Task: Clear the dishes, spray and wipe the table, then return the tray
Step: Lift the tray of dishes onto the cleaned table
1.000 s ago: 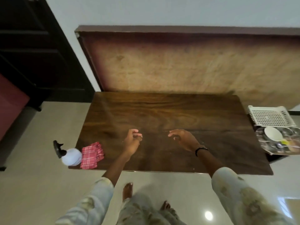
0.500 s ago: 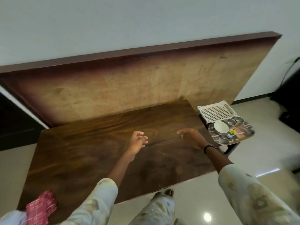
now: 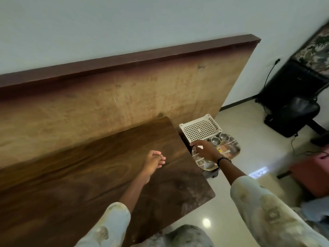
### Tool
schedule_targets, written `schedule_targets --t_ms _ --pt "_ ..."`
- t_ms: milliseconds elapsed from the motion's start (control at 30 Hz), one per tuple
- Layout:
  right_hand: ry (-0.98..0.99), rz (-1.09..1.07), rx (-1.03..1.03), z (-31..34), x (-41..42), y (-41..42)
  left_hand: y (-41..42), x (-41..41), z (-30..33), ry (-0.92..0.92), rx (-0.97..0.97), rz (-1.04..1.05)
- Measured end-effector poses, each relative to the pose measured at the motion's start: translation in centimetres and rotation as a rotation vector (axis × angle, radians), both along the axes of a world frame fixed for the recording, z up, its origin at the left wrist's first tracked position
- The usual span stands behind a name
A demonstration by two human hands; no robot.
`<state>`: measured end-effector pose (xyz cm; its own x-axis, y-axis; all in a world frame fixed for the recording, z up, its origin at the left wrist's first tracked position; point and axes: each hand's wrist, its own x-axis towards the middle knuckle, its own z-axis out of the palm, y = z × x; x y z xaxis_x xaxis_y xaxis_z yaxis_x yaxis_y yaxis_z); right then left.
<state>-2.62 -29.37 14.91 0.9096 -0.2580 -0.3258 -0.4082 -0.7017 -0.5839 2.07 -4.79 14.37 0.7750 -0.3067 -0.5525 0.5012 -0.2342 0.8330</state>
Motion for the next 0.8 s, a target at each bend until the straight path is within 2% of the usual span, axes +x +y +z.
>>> schedule_targets --t_ms 300,433,600,800 --pt "0.084 -0.050 0.008 -3.1 0.5 -10.6 -10.6 0.0 -1.6 0.081 -0.003 -0.014" --pt "0.118 -0.085 -0.053 -6.0 0.6 -16.7 -16.2 -1.0 -3.5 0.151 0.041 0.028" --pt "0.144 -0.238 -0.001 -9.2 0.1 -23.7 -23.4 -2.3 -7.2 0.336 0.062 0.056" --pt "0.220 -0.270 -0.067 -16.0 0.7 -31.9 -29.8 -3.4 -15.6 0.615 0.143 0.271"
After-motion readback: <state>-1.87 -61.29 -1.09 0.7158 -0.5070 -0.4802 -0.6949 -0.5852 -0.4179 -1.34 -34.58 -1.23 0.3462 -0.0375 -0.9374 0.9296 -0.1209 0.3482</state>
